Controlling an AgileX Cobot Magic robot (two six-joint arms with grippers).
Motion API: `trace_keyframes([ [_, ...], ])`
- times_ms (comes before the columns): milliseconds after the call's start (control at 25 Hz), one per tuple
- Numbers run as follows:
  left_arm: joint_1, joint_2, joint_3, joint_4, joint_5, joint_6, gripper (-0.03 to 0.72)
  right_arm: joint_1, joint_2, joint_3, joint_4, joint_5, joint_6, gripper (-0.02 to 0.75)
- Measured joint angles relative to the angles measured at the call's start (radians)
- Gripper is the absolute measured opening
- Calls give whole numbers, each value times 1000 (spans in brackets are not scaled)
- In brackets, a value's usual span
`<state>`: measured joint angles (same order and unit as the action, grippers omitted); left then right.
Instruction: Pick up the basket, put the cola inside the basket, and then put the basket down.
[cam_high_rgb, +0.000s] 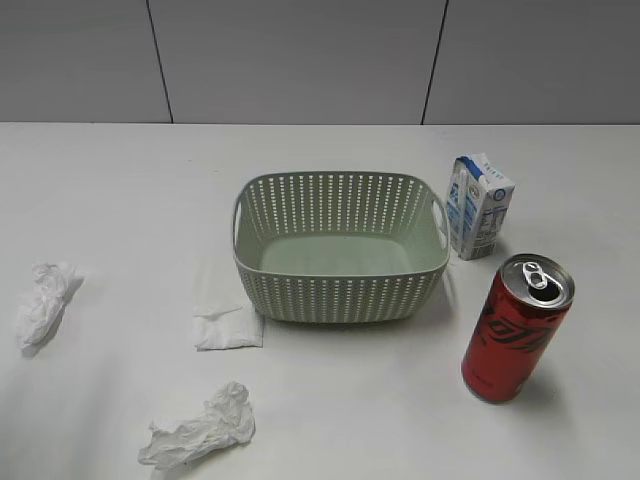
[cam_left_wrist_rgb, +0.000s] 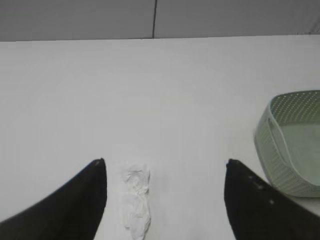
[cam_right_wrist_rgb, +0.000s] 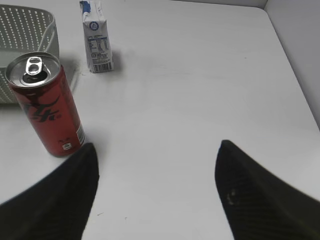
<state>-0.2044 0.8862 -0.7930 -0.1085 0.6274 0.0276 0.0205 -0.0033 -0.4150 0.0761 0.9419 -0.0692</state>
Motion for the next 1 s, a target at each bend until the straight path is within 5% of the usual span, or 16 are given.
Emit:
trace_keyframes([
  [560, -180, 614, -471, -5, 168, -5, 554, 0, 0, 0, 0, -1, 0, 550],
  [1000, -314, 981, -756, 4, 353, -163, 553, 0, 0, 0, 0, -1, 0, 550],
])
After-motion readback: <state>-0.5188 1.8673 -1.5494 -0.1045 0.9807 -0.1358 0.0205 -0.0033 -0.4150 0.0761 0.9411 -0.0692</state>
